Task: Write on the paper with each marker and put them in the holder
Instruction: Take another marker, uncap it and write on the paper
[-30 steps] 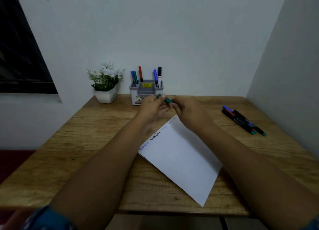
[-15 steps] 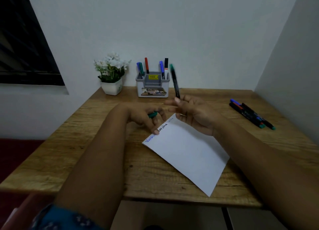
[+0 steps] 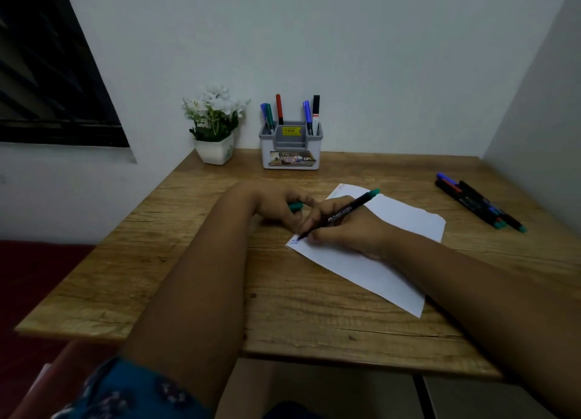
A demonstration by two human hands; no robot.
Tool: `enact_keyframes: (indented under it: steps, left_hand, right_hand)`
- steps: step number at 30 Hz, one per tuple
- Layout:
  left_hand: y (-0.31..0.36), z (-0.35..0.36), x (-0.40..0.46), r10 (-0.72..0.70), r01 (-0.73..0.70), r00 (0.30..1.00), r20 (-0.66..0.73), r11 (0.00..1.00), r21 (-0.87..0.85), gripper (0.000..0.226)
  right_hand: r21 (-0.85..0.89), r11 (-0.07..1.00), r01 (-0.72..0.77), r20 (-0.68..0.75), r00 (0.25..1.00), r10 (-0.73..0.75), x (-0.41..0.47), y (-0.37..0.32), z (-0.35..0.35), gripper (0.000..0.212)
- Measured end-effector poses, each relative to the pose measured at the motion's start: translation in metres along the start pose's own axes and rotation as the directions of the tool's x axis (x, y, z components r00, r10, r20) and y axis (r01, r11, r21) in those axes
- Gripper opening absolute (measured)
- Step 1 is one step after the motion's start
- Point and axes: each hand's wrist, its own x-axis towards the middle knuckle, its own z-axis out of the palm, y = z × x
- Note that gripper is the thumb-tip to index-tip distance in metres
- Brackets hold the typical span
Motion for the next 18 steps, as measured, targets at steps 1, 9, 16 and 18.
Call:
enact_keyframes:
  steps: [1, 9, 16, 18]
  left_hand:
    - [-0.003, -0.001, -0.001, 0.031, -0.03, 0.999, 0.043, 0.999, -0.027, 0.072]
    - [-0.014, -0.004, 0.01, 0.126, -0.111, 0.978, 0.167, 0.989, -0.095, 0.068]
    - [-0.016, -0.005, 0.012, 0.134, -0.126, 0.977, 0.165, 0.99, -0.058, 0.08]
    - [-0.015, -0.005, 0.011, 0.119, -0.115, 0.982, 0.15, 0.993, -0.032, 0.077]
  right_hand:
    - [-0.003, 1.0, 0.006, 0.001, 1.0, -0.006, 0.001, 0.0, 0.0, 0.017]
    - [-0.249, 0.962, 0.115, -0.022, 0.992, -0.124, -0.001, 0.001, 0.004, 0.015]
    - [-0.316, 0.942, 0.112, 0.026, 0.994, -0.11, 0.001, 0.001, 0.003, 0.011]
    - [-0.326, 0.94, 0.098, 0.009, 0.995, -0.101, 0.002, 0.003, 0.002, 0.006]
